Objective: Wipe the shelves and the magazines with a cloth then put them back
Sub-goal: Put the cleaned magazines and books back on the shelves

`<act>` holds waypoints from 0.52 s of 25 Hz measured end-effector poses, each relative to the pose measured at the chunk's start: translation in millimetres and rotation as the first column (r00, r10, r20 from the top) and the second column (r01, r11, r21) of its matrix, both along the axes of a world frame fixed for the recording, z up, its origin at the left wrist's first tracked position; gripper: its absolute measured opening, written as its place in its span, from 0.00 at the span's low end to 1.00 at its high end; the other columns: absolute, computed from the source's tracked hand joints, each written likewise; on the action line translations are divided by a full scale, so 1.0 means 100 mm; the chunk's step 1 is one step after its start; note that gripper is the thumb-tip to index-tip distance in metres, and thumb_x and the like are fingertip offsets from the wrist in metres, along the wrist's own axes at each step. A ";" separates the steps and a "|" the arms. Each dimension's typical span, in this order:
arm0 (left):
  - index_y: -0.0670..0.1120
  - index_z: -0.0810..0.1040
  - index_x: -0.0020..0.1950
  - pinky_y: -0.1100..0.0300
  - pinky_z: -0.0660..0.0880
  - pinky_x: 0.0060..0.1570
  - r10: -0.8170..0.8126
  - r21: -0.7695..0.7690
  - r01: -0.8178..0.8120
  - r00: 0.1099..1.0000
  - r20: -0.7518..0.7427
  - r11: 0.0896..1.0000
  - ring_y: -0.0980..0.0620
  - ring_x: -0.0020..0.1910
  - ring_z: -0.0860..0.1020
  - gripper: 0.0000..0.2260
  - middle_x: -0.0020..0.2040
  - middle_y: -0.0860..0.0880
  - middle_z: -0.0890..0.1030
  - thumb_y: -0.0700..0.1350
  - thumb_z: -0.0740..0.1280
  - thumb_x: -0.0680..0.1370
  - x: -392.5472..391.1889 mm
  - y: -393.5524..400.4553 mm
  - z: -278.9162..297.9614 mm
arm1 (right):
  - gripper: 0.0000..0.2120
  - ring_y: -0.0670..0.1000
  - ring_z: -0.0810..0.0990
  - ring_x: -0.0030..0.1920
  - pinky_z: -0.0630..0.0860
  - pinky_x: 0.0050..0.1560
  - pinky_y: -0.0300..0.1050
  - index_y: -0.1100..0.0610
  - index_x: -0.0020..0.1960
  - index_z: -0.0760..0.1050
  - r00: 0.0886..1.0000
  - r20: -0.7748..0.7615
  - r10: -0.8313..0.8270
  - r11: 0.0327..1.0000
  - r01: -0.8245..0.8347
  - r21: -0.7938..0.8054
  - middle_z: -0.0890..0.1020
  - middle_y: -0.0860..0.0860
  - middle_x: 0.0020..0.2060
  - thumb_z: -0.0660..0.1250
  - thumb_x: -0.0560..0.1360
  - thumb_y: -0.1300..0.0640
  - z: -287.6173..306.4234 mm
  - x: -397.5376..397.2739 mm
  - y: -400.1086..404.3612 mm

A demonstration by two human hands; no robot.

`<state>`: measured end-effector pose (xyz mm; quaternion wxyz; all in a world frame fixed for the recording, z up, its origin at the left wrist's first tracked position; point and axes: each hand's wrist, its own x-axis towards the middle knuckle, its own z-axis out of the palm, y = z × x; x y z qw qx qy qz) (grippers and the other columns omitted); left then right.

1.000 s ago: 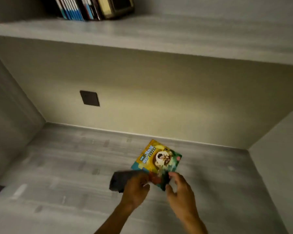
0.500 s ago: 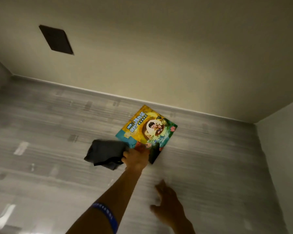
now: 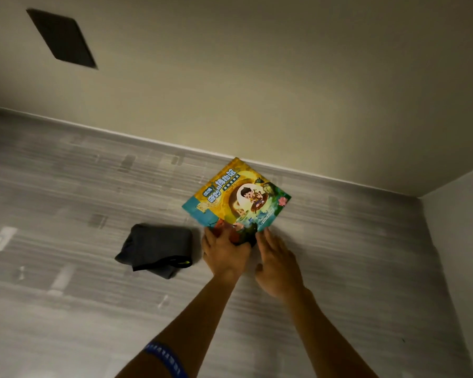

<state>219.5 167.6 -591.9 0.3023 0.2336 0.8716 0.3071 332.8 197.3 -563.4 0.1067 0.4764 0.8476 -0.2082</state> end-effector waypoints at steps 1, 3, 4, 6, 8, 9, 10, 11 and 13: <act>0.61 0.74 0.62 0.41 0.66 0.67 0.141 0.119 -0.165 0.973 0.185 0.979 0.41 0.70 0.64 0.26 0.71 0.46 0.65 0.51 0.72 0.65 -0.03 0.03 0.00 | 0.37 0.56 0.46 0.77 0.55 0.74 0.55 0.51 0.79 0.44 0.999 0.040 0.008 0.999 -0.005 -0.052 0.44 0.51 0.78 0.61 0.76 0.55 -0.08 -0.05 0.04; 0.60 0.73 0.57 0.44 0.73 0.61 0.352 0.216 -0.615 0.665 0.659 0.759 0.45 0.61 0.74 0.24 0.64 0.49 0.73 0.42 0.74 0.66 -0.10 0.11 0.06 | 0.40 0.57 0.45 0.77 0.53 0.75 0.56 0.50 0.79 0.44 0.993 0.114 0.028 0.996 -0.018 -0.083 0.43 0.50 0.78 0.63 0.75 0.54 -0.19 -0.08 0.05; 0.56 0.71 0.59 0.46 0.75 0.60 0.364 0.177 -0.736 0.511 0.779 0.653 0.46 0.58 0.76 0.24 0.62 0.48 0.74 0.38 0.73 0.69 -0.14 0.12 0.09 | 0.40 0.58 0.46 0.77 0.54 0.75 0.57 0.49 0.79 0.44 0.990 0.133 0.038 0.997 -0.028 -0.070 0.43 0.50 0.78 0.64 0.74 0.53 -0.23 -0.07 0.05; 0.51 0.67 0.61 0.47 0.75 0.58 0.347 0.174 -0.756 0.476 0.808 0.631 0.47 0.57 0.77 0.22 0.61 0.46 0.76 0.34 0.70 0.73 -0.19 0.12 0.15 | 0.39 0.57 0.47 0.77 0.56 0.74 0.57 0.47 0.78 0.45 0.987 0.152 0.051 0.996 -0.040 -0.077 0.44 0.49 0.78 0.63 0.74 0.54 -0.21 -0.05 0.05; 0.52 0.66 0.60 0.48 0.77 0.55 0.378 0.179 -0.684 0.580 0.722 0.707 0.46 0.57 0.76 0.21 0.60 0.45 0.76 0.33 0.68 0.75 -0.22 0.10 0.19 | 0.38 0.55 0.47 0.77 0.58 0.73 0.57 0.46 0.78 0.45 0.992 0.120 0.033 0.986 -0.012 -0.169 0.46 0.48 0.78 0.63 0.75 0.56 -0.15 -0.02 0.09; 0.53 0.65 0.60 0.48 0.78 0.53 0.392 0.176 -0.667 0.608 0.690 0.724 0.45 0.56 0.77 0.22 0.58 0.44 0.76 0.32 0.67 0.75 -0.23 0.09 0.19 | 0.38 0.54 0.49 0.77 0.60 0.73 0.55 0.45 0.78 0.46 0.997 0.073 -0.012 0.970 0.029 -0.241 0.48 0.48 0.78 0.62 0.75 0.58 -0.12 0.00 0.10; 0.53 0.65 0.60 0.48 0.79 0.50 0.382 0.175 -0.675 0.590 0.711 0.716 0.45 0.54 0.78 0.23 0.56 0.43 0.76 0.31 0.67 0.74 -0.25 0.07 0.23 | 0.38 0.53 0.53 0.76 0.63 0.72 0.54 0.45 0.78 0.48 0.997 0.012 -0.079 0.950 0.079 -0.302 0.52 0.47 0.78 0.62 0.75 0.59 -0.07 0.02 0.09; 0.50 0.66 0.60 0.50 0.80 0.46 0.341 0.184 -0.670 0.571 0.747 0.719 0.44 0.52 0.79 0.22 0.55 0.42 0.77 0.30 0.68 0.74 -0.26 0.08 0.30 | 0.36 0.52 0.58 0.75 0.66 0.70 0.51 0.44 0.78 0.51 0.987 -0.050 -0.154 0.936 0.129 -0.328 0.56 0.48 0.77 0.62 0.75 0.60 -0.02 0.05 0.07; 0.45 0.72 0.57 0.55 0.81 0.37 0.236 0.237 -0.588 0.615 0.753 0.774 0.45 0.46 0.81 0.16 0.53 0.39 0.80 0.32 0.70 0.74 -0.26 0.07 0.56 | 0.32 0.51 0.62 0.73 0.67 0.69 0.47 0.45 0.77 0.56 0.955 -0.144 -0.261 0.939 0.217 -0.266 0.61 0.48 0.76 0.63 0.76 0.60 0.16 0.11 0.00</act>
